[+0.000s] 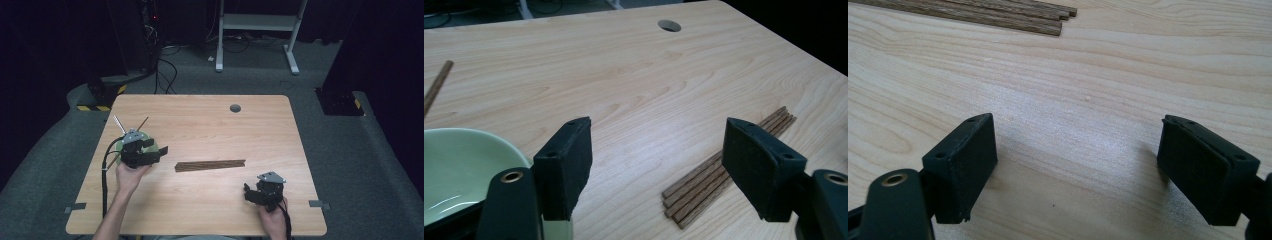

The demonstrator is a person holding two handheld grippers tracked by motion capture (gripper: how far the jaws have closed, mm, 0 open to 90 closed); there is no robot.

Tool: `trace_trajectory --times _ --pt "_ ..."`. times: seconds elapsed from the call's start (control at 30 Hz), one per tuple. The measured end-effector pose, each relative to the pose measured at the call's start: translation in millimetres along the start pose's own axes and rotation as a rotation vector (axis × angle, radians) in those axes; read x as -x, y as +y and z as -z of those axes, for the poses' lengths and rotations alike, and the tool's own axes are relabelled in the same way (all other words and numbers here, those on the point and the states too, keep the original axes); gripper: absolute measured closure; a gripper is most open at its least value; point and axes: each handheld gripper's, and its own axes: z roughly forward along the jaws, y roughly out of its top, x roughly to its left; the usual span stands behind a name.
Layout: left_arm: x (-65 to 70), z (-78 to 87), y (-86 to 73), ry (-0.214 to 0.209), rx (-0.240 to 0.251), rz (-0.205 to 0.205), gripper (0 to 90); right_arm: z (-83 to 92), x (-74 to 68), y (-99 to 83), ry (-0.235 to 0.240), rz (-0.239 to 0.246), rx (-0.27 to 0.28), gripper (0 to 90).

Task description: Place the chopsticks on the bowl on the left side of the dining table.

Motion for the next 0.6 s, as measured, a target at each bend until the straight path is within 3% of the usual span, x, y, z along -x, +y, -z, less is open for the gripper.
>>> trace_trajectory --times 0.6 --pt "29.2 -28.5 11.4 -0.075 -0.040 -0.055 28.0 0.0 0.0 0.0 0.000 0.000 0.000 15.9"
